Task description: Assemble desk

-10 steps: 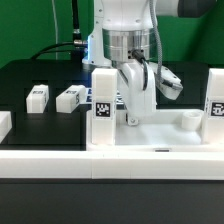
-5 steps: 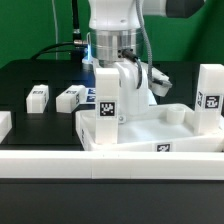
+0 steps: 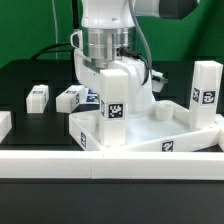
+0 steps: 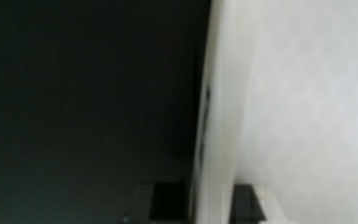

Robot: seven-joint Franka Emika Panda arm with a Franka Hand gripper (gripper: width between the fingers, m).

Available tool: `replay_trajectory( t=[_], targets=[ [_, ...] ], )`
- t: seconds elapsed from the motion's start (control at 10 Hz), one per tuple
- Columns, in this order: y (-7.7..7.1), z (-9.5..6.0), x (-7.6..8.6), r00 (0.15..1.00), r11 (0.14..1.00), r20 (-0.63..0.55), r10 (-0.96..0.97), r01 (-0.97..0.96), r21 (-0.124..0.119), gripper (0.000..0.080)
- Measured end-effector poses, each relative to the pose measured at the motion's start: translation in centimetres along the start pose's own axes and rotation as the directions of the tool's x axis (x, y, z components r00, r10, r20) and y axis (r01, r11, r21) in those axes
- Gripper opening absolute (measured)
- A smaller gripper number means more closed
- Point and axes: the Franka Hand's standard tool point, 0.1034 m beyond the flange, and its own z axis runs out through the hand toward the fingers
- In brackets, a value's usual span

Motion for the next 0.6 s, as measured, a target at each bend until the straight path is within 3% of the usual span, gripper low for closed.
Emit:
replay_trajectory(
  t=[0.6],
  targets=[
    [0.55,-0.03,1.05,0.902,0.902,-0.009,-0.432,0.431,-0.019,0.0076]
  ],
)
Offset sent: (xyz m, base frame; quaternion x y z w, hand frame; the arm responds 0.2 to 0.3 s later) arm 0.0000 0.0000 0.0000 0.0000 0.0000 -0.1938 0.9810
